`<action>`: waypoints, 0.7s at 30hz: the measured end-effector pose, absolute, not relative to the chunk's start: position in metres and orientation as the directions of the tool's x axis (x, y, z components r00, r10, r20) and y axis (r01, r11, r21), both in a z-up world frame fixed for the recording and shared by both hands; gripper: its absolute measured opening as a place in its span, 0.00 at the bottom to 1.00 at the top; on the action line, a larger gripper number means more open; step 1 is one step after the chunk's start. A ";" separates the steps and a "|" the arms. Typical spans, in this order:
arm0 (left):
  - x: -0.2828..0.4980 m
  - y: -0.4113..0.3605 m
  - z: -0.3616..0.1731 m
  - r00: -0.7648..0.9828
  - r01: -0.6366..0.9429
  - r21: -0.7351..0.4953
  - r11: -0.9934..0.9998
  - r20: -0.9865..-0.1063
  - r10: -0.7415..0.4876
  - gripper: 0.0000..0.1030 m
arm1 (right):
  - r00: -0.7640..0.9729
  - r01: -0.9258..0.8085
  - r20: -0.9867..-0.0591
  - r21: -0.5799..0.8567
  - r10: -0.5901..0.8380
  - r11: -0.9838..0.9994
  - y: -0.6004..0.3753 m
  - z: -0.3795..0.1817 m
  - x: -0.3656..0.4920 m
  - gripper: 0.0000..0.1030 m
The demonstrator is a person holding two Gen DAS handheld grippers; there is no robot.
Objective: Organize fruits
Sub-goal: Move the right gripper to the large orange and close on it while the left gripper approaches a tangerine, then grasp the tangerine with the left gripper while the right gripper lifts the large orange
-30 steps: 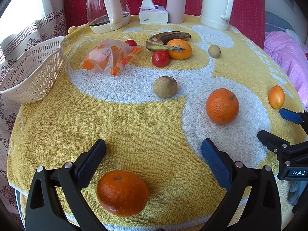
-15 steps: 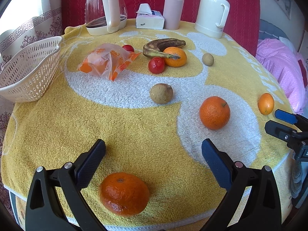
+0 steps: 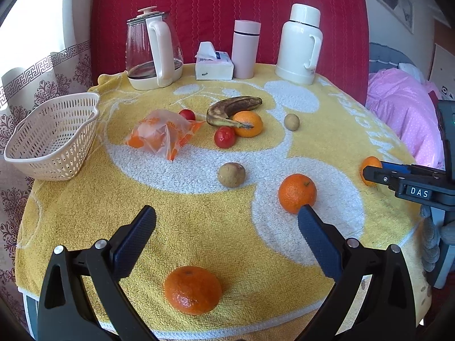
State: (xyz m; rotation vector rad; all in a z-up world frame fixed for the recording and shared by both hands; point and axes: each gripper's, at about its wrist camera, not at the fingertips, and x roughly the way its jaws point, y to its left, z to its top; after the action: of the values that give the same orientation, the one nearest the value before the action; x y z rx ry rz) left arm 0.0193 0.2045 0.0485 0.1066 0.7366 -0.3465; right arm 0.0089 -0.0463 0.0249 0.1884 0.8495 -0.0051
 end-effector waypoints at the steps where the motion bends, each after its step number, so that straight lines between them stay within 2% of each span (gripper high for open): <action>1: 0.020 0.204 0.049 0.688 0.345 -0.025 0.938 -0.673 -0.271 0.98 | 0.660 0.081 -0.748 0.156 0.064 0.985 -0.045 0.025 0.011 0.47; 3: 0.021 0.203 0.050 0.691 0.344 -0.018 0.939 -0.672 -0.266 0.98 | 0.650 0.090 -0.758 0.149 0.055 0.985 -0.044 0.021 0.013 0.40; 11: 0.022 0.179 0.053 0.688 0.383 0.012 0.924 -0.671 -0.276 0.97 | 0.636 0.106 -0.770 0.139 0.041 0.985 -0.045 0.010 0.014 0.37; 15: 0.028 0.162 0.049 0.652 0.418 -0.006 0.909 -0.695 -0.304 0.87 | 0.636 0.104 -0.772 0.108 0.018 0.989 -0.041 0.008 0.014 0.37; 17: 0.031 0.154 0.044 0.632 0.432 -0.016 0.902 -0.708 -0.315 0.86 | 0.636 0.104 -0.771 0.106 0.016 0.989 -0.040 0.008 0.013 0.37; 21: 0.038 0.142 0.035 0.595 0.451 -0.030 0.892 -0.735 -0.326 0.72 | 0.636 0.105 -0.771 0.105 0.014 0.989 -0.039 0.008 0.013 0.37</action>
State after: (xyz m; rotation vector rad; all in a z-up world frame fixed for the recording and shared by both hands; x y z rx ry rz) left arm 0.0382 0.1424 0.0353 0.1656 0.8173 -0.4536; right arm 0.0131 -0.0393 0.0080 0.1444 0.8804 -0.0517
